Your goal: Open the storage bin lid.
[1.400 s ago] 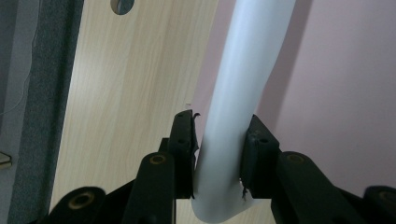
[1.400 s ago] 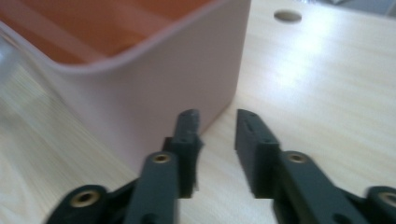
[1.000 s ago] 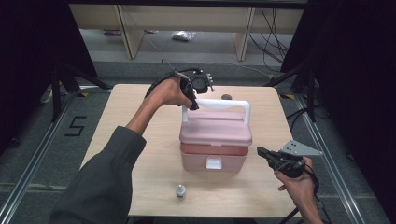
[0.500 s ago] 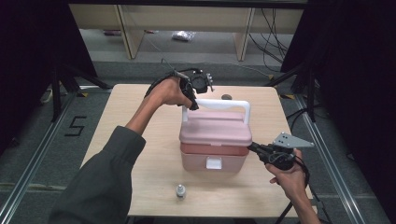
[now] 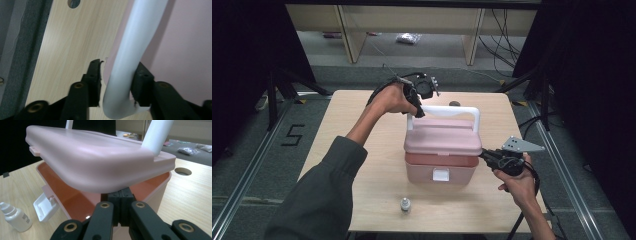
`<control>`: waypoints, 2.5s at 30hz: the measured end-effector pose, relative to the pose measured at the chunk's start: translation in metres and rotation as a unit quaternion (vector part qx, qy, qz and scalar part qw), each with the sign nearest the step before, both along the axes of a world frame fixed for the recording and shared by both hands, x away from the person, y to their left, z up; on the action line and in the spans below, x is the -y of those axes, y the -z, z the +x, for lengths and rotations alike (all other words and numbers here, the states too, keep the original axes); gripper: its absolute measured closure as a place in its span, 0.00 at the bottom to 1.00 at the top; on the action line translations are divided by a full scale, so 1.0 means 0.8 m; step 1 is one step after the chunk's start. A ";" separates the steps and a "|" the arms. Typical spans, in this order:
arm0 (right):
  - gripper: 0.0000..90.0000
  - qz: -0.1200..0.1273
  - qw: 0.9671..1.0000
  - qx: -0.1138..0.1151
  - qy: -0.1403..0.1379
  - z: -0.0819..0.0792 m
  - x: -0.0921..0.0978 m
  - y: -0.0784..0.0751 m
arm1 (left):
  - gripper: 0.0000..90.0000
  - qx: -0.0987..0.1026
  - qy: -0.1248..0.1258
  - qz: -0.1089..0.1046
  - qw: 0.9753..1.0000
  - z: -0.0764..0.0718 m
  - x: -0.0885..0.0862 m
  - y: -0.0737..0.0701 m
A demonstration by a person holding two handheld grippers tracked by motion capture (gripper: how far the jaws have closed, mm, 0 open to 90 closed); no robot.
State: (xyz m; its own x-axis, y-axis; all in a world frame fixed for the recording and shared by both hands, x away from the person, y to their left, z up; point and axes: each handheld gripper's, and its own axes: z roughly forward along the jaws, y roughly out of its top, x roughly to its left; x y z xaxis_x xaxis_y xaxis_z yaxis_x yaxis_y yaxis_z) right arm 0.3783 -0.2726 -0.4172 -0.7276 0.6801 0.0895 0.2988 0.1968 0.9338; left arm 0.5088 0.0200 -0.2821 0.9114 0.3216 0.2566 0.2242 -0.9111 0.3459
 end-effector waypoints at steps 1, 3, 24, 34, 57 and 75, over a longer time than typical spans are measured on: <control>1.00 -0.012 1.000 0.008 0.001 0.000 0.001 -0.001 | 0.65 0.006 -0.004 -0.011 1.000 0.000 -0.004 -0.001; 1.00 -0.013 1.000 0.006 0.000 0.001 0.001 0.000 | 0.59 0.015 -0.026 -0.026 0.999 0.001 -0.011 -0.004; 1.00 -0.012 1.000 0.003 0.002 0.004 0.001 -0.004 | 0.35 0.056 -0.160 -0.161 0.972 -0.048 -0.099 0.006; 1.00 -0.004 1.000 0.009 0.008 0.006 0.000 -0.010 | 0.31 0.033 -0.178 -0.181 0.967 -0.074 -0.117 0.042; 0.99 -0.001 1.000 0.013 0.008 0.011 0.001 -0.028 | 0.30 -0.012 -0.167 -0.239 0.957 -0.109 -0.108 0.125; 0.99 -0.002 1.000 0.018 0.019 0.021 0.000 -0.036 | 0.52 -0.012 -0.162 -0.288 0.944 -0.116 -0.088 0.168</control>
State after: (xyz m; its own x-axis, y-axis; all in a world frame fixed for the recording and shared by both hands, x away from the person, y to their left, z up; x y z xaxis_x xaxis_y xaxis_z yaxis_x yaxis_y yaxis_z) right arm 0.3949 -0.2728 -0.3886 -0.7032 0.7083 0.0610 0.2728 0.1896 0.9432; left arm 0.4161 0.0905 -0.4163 0.7449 0.6639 -0.0654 0.4729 -0.4563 0.7538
